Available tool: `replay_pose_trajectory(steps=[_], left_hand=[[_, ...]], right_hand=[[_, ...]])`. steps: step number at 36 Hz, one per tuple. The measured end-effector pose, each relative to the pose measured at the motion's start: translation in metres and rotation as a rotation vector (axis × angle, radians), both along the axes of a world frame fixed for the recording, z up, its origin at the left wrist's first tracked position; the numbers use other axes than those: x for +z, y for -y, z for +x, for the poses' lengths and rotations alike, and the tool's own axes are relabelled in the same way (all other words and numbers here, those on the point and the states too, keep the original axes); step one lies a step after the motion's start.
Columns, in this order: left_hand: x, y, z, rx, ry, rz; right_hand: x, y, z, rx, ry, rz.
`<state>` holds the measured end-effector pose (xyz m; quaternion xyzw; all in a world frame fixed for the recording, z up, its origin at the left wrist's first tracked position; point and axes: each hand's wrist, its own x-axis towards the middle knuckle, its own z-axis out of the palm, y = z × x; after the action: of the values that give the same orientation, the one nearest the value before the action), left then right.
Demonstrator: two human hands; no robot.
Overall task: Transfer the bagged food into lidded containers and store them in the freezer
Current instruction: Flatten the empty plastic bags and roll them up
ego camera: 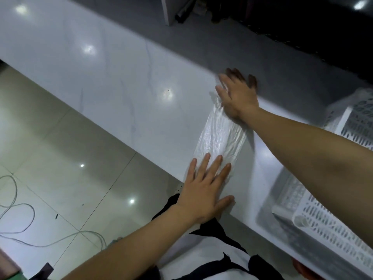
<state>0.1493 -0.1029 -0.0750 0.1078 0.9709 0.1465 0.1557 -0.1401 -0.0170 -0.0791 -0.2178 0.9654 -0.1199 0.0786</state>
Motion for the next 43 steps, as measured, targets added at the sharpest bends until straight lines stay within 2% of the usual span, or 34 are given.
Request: replay_pose_trajectory(steps=[3,5,7,10,13,16,22,33,38,43], left_hand=[[0.013,0.005,-0.010,0.085,0.138,0.211],[0.026,0.011,-0.018,0.216,0.167,0.400],[0.040,0.020,-0.030,0.384,0.113,0.544],[0.051,0.040,-0.051,0.585,0.038,0.646],[0.053,0.057,-0.078,0.683,0.175,0.661],[0.055,0.064,-0.104,0.732,0.251,0.694],[0.061,0.062,-0.137,0.723,0.413,0.741],[0.063,0.055,-0.152,0.742,0.499,0.748],[0.072,0.047,-0.152,0.633,0.588,0.845],[0.068,0.026,-0.143,0.532,0.528,0.891]], right_hand=[[0.011,-0.005,0.012,-0.191,-0.018,-0.259],[0.019,-0.011,0.027,-0.296,-0.037,-0.326],[0.024,-0.017,0.047,-0.339,-0.070,-0.263],[0.024,-0.026,0.089,-0.340,-0.040,-0.086],[0.013,-0.037,0.134,-0.290,0.038,0.073],[0.002,-0.046,0.164,-0.231,0.068,0.109],[-0.008,-0.053,0.181,-0.193,0.103,0.151],[-0.012,-0.051,0.189,-0.208,0.034,0.143],[-0.009,-0.050,0.188,-0.204,0.035,0.167],[-0.005,-0.052,0.189,-0.158,0.036,0.187]])
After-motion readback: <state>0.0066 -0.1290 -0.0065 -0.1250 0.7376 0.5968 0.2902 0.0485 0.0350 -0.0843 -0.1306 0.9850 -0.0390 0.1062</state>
